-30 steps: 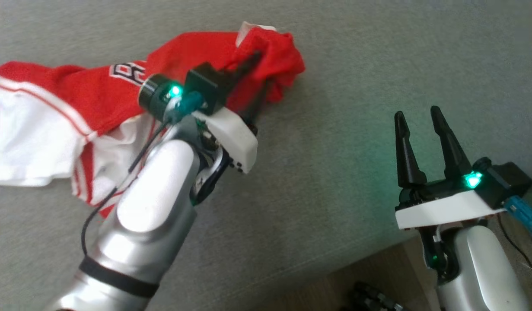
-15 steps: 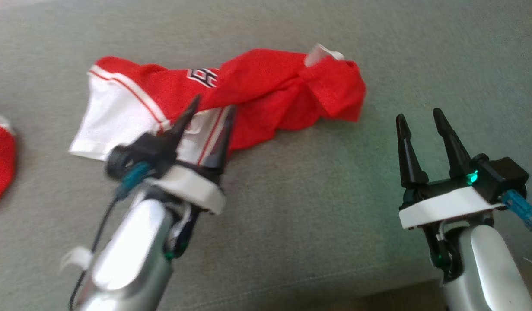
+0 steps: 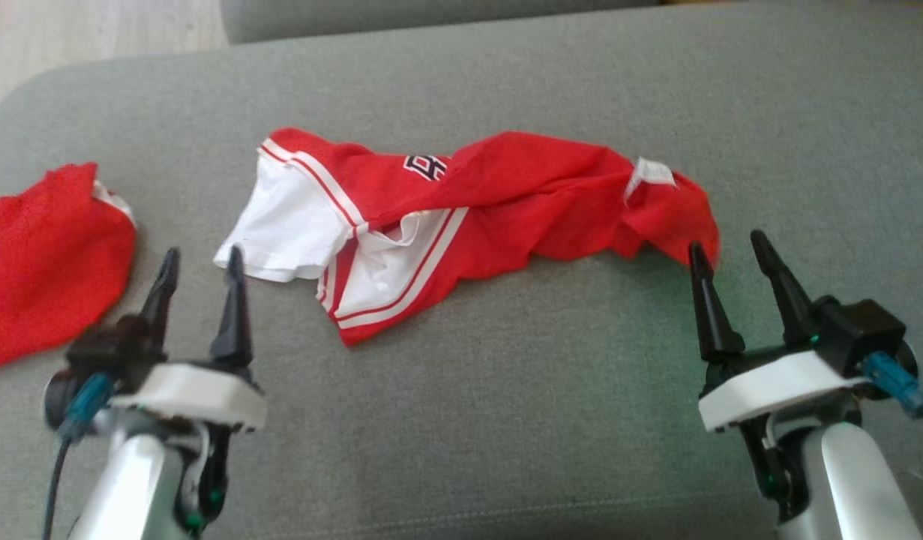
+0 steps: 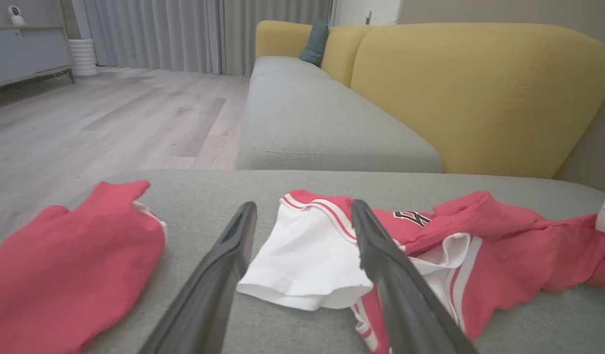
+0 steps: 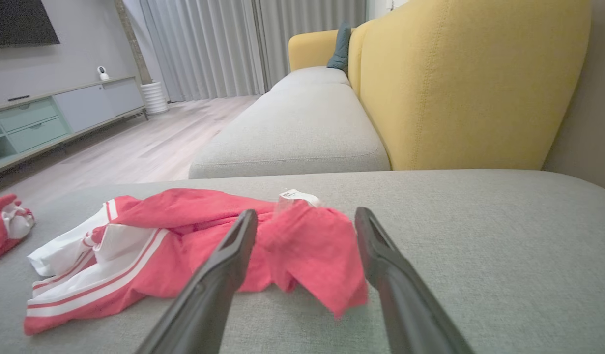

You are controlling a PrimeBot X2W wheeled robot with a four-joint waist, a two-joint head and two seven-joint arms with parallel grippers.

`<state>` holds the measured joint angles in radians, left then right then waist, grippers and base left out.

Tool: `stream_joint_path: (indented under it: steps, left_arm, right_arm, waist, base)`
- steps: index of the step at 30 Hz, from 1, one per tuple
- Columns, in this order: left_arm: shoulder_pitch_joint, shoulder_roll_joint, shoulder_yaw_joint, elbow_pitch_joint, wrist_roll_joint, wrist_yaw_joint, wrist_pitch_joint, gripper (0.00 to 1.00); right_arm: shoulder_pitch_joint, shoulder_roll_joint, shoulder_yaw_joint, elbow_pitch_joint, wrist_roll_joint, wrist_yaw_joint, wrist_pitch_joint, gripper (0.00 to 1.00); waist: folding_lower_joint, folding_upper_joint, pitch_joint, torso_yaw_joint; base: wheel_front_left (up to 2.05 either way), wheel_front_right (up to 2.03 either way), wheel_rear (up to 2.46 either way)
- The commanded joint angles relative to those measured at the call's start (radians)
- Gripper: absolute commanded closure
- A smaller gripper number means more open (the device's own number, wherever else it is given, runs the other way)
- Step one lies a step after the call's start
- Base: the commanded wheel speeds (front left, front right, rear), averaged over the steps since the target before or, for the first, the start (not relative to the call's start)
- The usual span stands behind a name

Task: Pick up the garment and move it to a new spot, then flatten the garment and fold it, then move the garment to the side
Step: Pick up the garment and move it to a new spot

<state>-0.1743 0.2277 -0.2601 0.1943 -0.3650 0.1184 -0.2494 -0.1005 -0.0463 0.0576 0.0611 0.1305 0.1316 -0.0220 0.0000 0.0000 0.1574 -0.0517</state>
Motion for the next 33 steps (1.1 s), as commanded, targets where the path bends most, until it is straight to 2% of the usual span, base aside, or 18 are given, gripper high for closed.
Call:
stream_joint_path:
  steps: [1, 12, 33]
  left_arm:
    - [0.005, 0.034, 0.061, -0.054, -0.003, 0.008, -0.012, 0.00]
    - [0.135, 0.043, 0.083, -0.115, 0.010, 0.012, -0.012, 0.00]
    - [0.188, 0.056, 0.065, -0.136, 0.009, 0.024, -0.005, 0.00]
  right_arm:
    - [0.001, -0.004, 0.019, -0.038, -0.013, -0.001, 0.007, 0.00]
    - [0.055, -0.004, 0.013, -0.031, -0.032, -0.001, 0.037, 0.00]
    - [0.101, -0.004, 0.005, -0.060, -0.027, -0.001, 0.062, 0.00]
  waist:
    - [0.0000, 0.0000, -0.023, 0.013]
    - [0.0000, 0.0000, -0.093, 0.022]
    - [0.0000, 0.0000, -0.126, 0.023]
  base:
    - [0.00, 0.00, 0.00]
    - [0.00, 0.00, 0.00]
    - [0.00, 0.00, 0.00]
